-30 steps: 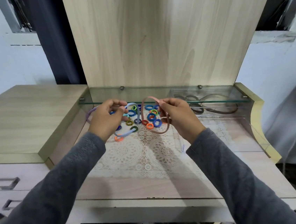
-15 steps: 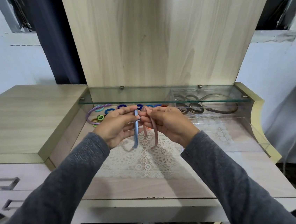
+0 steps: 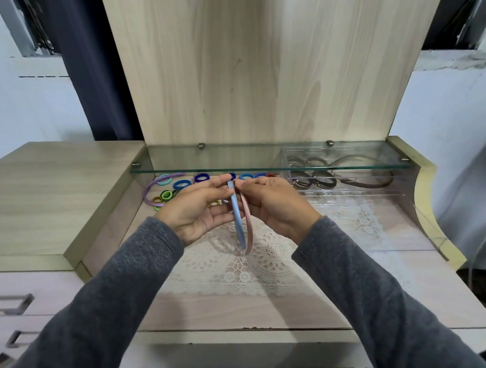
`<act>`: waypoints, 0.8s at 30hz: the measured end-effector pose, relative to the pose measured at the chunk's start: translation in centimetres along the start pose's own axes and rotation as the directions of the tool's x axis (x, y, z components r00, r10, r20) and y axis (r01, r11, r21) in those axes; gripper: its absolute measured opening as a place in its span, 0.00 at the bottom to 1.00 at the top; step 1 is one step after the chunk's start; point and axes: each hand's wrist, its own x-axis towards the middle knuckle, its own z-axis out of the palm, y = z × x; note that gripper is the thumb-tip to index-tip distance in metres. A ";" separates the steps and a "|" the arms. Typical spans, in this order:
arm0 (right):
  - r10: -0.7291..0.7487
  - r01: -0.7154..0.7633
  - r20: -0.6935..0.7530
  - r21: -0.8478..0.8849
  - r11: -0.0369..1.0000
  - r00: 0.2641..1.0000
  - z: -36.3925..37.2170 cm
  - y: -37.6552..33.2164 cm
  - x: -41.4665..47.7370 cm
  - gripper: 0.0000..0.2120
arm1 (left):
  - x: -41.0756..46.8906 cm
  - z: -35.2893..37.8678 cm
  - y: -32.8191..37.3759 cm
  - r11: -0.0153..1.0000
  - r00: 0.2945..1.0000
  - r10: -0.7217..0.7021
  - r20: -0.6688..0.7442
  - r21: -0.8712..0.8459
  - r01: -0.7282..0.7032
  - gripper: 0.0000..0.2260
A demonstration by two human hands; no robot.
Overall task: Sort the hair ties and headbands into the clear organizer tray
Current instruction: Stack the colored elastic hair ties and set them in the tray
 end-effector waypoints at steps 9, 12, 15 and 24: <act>-0.008 0.008 0.009 0.013 1.000 1.000 0.1 -0.7 -0.3 0.10 | 0.2 0.0 -0.2 1.000 1.000 0.008 0.009 0.005 -0.008 0.17; -0.005 0.003 0.029 0.060 0.998 1.000 -0.2 -0.8 -0.2 0.11 | 0.7 -0.8 -0.7 0.993 0.994 0.063 -0.090 0.110 -0.053 0.15; 0.009 -0.014 0.046 0.110 0.994 0.999 -0.5 -1.0 -0.1 0.11 | 2.6 -3.6 -1.7 0.911 0.916 0.228 -0.330 0.404 -0.081 0.12; -0.016 0.008 0.059 0.136 0.991 0.998 -1.4 -0.5 0.2 0.11 | 7.4 -14.3 -3.6 0.039 0.784 0.491 -0.380 0.908 0.416 0.22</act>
